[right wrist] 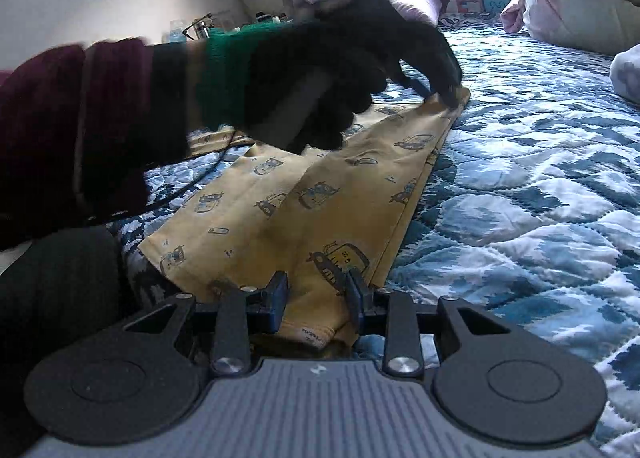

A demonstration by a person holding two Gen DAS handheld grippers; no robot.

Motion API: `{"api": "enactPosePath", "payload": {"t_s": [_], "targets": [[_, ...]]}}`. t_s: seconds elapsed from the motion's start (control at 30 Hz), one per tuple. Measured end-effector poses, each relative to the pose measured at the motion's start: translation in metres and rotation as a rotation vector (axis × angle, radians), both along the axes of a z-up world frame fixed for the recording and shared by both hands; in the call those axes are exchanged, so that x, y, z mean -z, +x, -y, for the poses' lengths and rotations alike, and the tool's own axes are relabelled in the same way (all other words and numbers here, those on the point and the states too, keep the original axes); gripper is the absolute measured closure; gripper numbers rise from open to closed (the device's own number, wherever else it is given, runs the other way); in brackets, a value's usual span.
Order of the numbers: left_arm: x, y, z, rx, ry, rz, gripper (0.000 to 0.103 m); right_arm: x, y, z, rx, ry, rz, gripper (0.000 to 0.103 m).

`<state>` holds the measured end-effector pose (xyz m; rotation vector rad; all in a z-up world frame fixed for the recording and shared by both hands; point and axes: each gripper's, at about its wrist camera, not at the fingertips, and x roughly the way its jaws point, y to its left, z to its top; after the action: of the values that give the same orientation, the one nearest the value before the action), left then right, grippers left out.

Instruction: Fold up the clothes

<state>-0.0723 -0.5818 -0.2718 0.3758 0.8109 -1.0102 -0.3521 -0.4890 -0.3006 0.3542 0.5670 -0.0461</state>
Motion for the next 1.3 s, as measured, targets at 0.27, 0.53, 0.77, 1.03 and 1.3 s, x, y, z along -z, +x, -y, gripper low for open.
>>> {"api": "enactPosePath", "payload": {"t_s": [0.27,0.53,0.77,1.03,1.3], "targets": [[-0.041,-0.003,-0.063,-0.104,-0.171,0.013,0.078,-0.003,-0.002,-0.005,0.020,-0.013,0.000,0.070],[-0.016,-0.026,-0.017,0.016,-0.100,-0.007,0.083,-0.006,-0.005,-0.017,0.026,-0.050,0.003,0.068],[-0.014,0.021,-0.024,-0.165,-0.212,-0.171,0.084,-0.002,-0.006,-0.011,0.002,-0.041,-0.002,0.069],[-0.039,0.029,-0.173,-0.366,-0.395,-0.167,0.079,-0.011,-0.011,-0.012,0.015,-0.036,0.016,0.069],[-0.019,0.044,-0.337,-0.792,-0.473,-0.168,0.072,-0.018,-0.026,0.004,0.130,0.066,0.081,0.069]]}}
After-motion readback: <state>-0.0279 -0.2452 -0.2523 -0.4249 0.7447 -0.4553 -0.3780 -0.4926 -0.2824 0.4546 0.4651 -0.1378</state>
